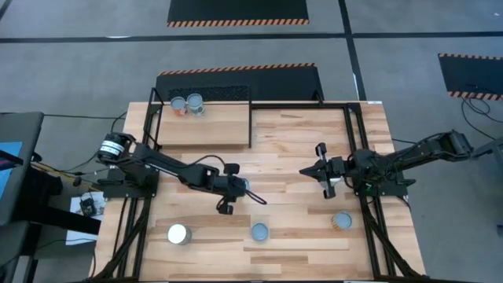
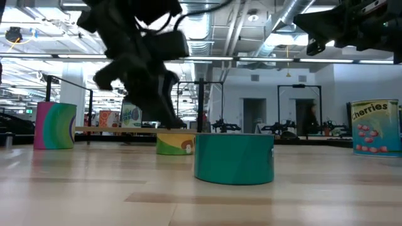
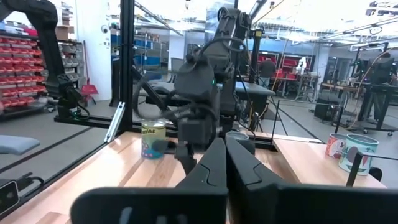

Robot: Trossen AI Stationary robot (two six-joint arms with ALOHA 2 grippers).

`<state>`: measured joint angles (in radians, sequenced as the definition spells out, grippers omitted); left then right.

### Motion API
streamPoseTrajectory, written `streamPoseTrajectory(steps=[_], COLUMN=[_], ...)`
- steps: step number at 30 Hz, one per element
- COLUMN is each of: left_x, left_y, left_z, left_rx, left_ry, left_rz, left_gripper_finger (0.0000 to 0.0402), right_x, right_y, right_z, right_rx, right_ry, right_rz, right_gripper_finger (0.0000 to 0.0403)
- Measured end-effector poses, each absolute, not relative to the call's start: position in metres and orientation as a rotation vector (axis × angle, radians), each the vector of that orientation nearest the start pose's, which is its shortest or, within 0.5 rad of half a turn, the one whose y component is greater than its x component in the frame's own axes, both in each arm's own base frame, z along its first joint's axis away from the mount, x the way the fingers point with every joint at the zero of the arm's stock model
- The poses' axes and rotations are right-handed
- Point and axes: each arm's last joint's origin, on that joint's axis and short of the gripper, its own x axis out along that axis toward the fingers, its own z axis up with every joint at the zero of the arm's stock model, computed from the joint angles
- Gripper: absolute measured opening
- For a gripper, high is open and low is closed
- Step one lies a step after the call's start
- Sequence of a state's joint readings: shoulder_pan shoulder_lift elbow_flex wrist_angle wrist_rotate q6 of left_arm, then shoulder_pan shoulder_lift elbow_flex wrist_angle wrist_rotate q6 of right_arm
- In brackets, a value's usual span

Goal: Pick and place cans onto a shelf
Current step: Put the canned mushroom on the shelf

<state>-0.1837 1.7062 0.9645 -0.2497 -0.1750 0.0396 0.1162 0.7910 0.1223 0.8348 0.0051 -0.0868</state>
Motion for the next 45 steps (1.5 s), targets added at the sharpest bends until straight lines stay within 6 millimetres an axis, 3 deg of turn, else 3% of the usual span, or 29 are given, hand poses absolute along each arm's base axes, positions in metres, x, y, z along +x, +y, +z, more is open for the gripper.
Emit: streamPoseTrajectory(steps=[4,11,18,21,25,31,34,40,45], left_x=[0.329,0.331,0.331,0.327,0.318,0.291,0.280,0.267,0.260], left_y=[-0.055,-0.053,-0.053,-0.049,-0.032,0.010,0.042,0.113,0.160], left_z=[0.150,0.146,0.146,0.152,0.182,0.234,0.247,0.243,0.232], left_rx=[0.232,0.266,0.266,0.241,0.137,-0.029,-0.091,-0.169,-0.242], left_ry=[1.006,1.006,1.012,1.020,0.983,0.873,0.831,0.846,0.838], left_rz=[-0.017,0.017,-0.027,0.012,0.141,0.362,0.467,0.632,0.697], left_gripper_finger=[0.0092,0.0088,0.0011,0.0009,0.0005,0.0004,0.0004,0.0003,0.0003], right_x=[0.158,0.158,0.158,0.158,0.158,0.158,0.158,0.158,0.158], right_y=[0.018,0.018,0.018,0.018,0.018,0.018,0.018,0.018,0.018], right_z=[0.203,0.203,0.203,0.203,0.203,0.203,0.203,0.203,0.202], right_rx=[-0.076,-0.076,-0.076,-0.076,-0.076,-0.076,-0.076,-0.076,-0.076], right_ry=[-0.177,-0.176,-0.176,-0.174,-0.176,-0.173,-0.174,-0.176,-0.166], right_rz=[0.103,0.103,0.103,0.103,0.103,0.103,0.104,0.103,0.103], right_gripper_finger=[0.0010,0.0007,0.0008,0.0008,0.0008,0.0008,0.0009,0.0008,0.0009])
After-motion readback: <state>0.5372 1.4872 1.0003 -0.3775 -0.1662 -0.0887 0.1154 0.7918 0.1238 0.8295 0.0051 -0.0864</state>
